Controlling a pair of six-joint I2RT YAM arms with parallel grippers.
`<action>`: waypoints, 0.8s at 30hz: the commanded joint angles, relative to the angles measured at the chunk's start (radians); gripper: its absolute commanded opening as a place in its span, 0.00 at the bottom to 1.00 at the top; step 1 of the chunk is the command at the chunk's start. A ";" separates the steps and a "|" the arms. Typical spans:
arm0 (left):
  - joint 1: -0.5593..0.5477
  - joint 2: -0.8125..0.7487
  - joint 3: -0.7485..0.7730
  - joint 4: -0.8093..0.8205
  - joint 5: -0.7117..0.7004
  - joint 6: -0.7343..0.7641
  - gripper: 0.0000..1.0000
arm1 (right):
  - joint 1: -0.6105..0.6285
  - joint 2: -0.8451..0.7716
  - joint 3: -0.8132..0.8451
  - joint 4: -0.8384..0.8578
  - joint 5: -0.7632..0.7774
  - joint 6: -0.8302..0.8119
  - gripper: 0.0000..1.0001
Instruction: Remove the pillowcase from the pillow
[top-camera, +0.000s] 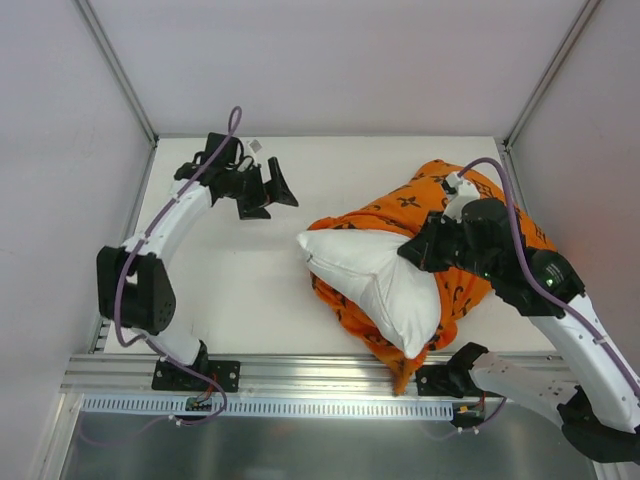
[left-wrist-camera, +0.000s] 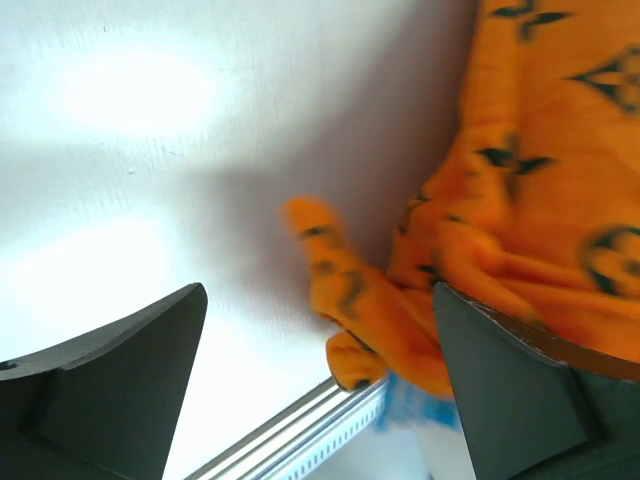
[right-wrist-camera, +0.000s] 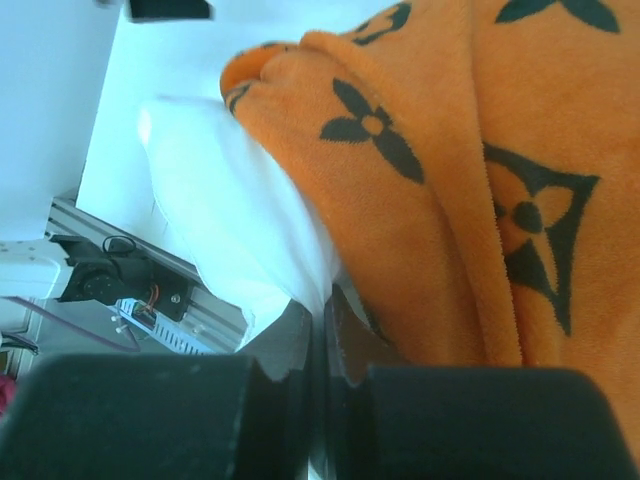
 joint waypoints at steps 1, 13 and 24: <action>0.006 -0.201 0.034 -0.048 -0.052 0.062 0.97 | -0.004 0.043 0.051 0.125 0.042 0.032 0.01; -0.075 -0.560 -0.198 -0.046 -0.043 -0.144 0.98 | -0.010 0.218 0.062 0.260 -0.023 0.069 0.01; -0.238 -0.561 -0.336 0.080 -0.278 -0.563 0.99 | -0.004 0.242 0.022 0.317 -0.096 0.103 0.01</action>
